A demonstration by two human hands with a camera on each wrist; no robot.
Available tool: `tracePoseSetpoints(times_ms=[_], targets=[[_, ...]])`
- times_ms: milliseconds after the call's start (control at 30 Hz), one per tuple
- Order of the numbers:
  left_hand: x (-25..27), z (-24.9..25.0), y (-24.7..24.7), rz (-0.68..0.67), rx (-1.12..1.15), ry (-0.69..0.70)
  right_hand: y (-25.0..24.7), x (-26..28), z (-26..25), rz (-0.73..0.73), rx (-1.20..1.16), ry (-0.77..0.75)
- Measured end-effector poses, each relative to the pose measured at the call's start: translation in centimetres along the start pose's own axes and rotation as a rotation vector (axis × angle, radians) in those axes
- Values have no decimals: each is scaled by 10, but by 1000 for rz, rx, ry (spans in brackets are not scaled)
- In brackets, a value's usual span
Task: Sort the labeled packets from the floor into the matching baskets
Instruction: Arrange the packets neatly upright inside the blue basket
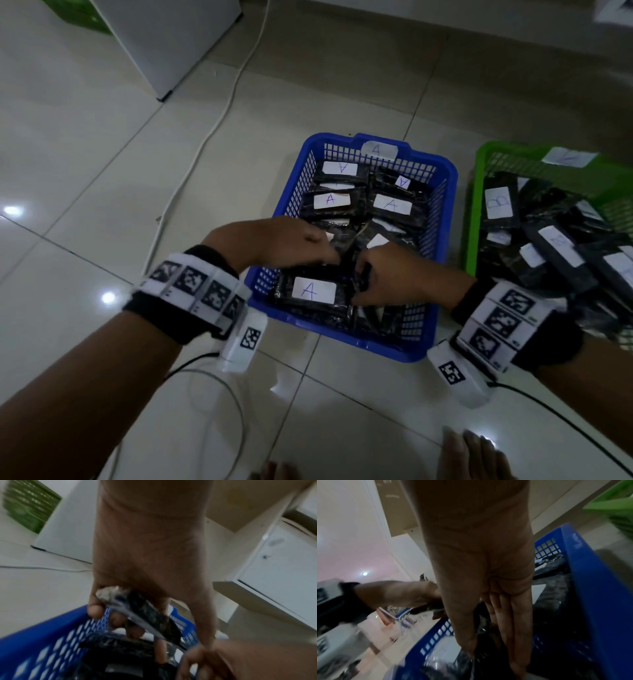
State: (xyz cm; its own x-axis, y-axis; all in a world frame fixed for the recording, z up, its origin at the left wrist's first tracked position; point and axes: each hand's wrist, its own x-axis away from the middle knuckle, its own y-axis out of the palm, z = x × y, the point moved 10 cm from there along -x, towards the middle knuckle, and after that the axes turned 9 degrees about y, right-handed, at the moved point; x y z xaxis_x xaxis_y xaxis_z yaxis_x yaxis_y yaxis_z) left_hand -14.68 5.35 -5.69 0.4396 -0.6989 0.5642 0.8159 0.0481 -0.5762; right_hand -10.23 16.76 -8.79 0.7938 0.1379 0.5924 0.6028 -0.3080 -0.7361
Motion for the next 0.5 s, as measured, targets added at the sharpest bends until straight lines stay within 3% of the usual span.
tracePoseSetpoints(times_ms=[67,133,233,300,500], targets=[[0,3,13,-69,-337,-17,-8,0,7,-42,-15,20],[-1,7,18,-42,-637,-18,-24,1,17,-60,4,46],[-2,16,24,27,-806,21,-47,2,26,-55,-21,28],[0,14,19,46,-764,26,-56,3,27,-31,-49,-12],[17,-2,-37,167,-248,0,-34,5,15,-62,-21,-49]])
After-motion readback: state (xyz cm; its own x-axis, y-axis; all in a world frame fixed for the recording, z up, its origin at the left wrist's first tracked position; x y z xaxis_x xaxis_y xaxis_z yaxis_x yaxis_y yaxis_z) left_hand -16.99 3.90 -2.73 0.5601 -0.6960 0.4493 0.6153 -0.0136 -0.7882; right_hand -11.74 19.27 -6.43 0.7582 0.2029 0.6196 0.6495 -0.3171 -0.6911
